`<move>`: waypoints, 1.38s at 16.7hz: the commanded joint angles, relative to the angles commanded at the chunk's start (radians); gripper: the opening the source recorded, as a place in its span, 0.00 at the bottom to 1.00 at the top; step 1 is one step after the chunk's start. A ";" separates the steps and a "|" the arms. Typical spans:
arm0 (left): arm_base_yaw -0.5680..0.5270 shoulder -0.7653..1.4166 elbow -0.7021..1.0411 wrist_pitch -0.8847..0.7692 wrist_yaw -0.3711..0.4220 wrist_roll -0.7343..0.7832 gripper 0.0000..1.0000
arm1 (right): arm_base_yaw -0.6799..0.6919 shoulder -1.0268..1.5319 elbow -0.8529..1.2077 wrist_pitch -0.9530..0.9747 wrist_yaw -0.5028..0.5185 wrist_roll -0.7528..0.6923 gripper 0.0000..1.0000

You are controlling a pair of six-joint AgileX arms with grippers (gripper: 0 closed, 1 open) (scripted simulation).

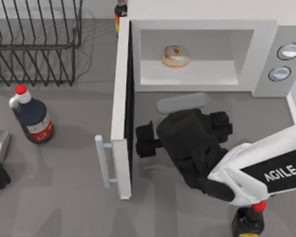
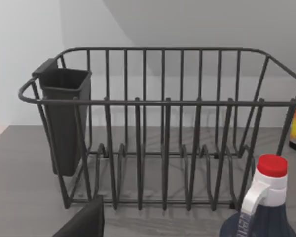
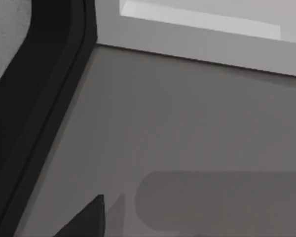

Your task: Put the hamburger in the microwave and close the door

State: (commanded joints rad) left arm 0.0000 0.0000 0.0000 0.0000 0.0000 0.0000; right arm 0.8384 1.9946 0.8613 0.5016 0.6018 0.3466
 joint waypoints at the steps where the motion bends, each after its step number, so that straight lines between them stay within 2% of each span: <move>1: 0.000 0.000 0.000 0.000 0.000 0.000 1.00 | 0.000 -0.013 0.009 -0.004 0.001 0.000 1.00; 18: 0.000 0.000 0.000 0.000 0.000 0.000 1.00 | 0.000 -0.233 0.108 -0.363 -0.009 -0.002 1.00; 23: 0.000 0.000 0.000 0.000 0.000 0.000 1.00 | -0.001 -0.254 0.119 -0.416 -0.009 -0.002 1.00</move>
State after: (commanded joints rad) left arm 0.0000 0.0000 0.0000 0.0000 0.0000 0.0000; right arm 0.8379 1.7403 0.9798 0.0852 0.5930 0.3443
